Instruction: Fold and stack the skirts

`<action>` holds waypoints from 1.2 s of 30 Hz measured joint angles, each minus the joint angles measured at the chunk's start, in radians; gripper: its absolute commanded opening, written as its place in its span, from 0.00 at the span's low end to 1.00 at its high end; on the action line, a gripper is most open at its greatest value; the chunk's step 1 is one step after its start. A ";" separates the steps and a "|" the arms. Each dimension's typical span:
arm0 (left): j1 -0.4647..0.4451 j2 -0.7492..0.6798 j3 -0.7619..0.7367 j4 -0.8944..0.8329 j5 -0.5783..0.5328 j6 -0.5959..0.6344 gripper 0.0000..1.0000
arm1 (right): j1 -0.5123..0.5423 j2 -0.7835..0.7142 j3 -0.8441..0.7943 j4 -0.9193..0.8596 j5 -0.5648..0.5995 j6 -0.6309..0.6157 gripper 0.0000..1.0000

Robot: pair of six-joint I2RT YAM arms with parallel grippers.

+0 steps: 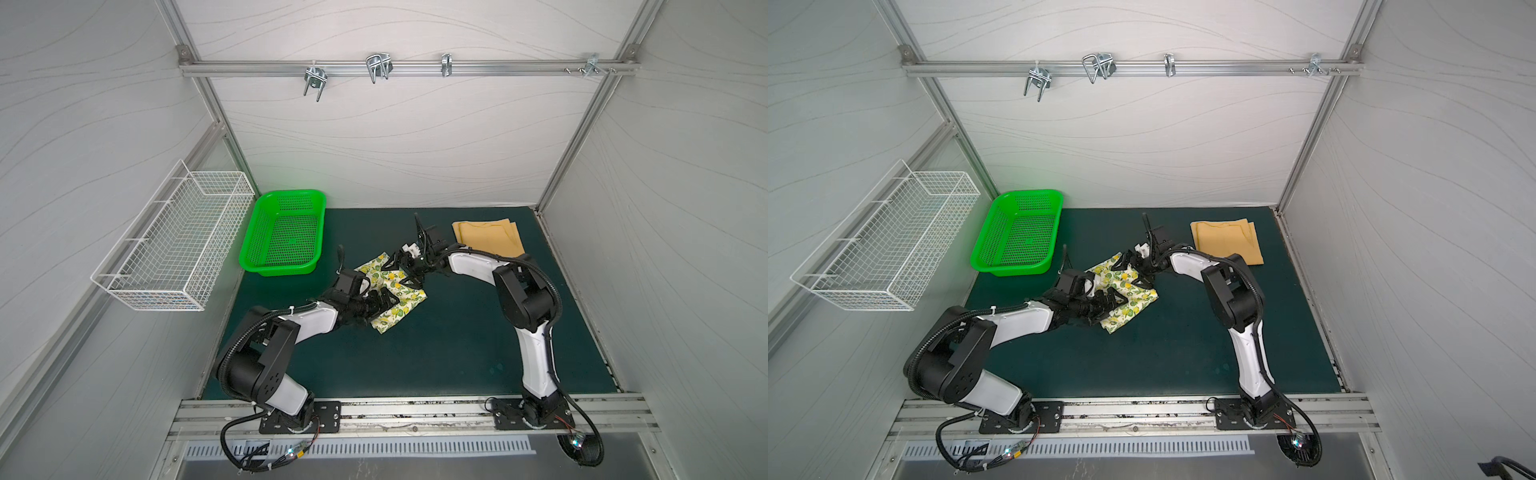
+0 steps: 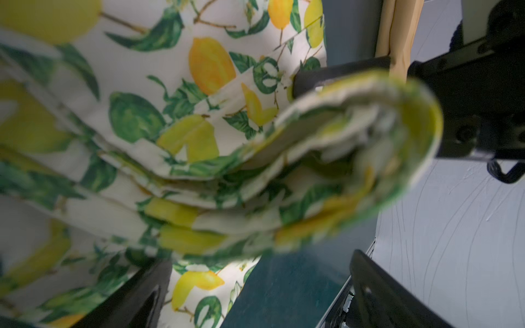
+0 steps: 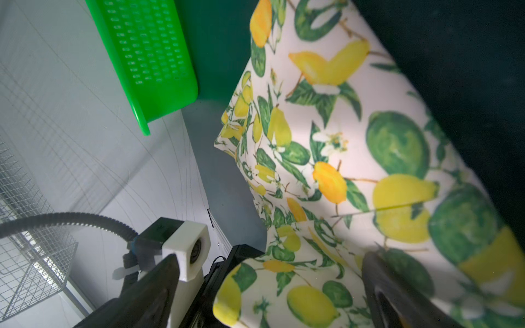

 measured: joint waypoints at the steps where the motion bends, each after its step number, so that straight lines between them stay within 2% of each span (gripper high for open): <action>1: 0.003 0.003 0.004 -0.005 0.000 0.002 0.99 | 0.005 -0.009 -0.016 0.011 -0.003 0.003 0.99; 17: 0.065 0.008 0.013 -0.022 0.011 0.035 0.99 | 0.063 -0.124 -0.248 0.206 -0.016 0.091 0.99; 27: 0.109 -0.001 0.038 -0.114 0.032 0.070 0.99 | 0.088 -0.140 -0.345 0.400 0.008 0.215 0.99; 32: 0.135 -0.057 0.039 -0.220 0.018 0.080 0.99 | 0.103 -0.142 -0.412 0.483 0.014 0.255 0.99; 36: 0.157 -0.158 0.039 -0.294 -0.005 0.083 0.99 | 0.109 -0.167 -0.467 0.520 0.006 0.270 0.99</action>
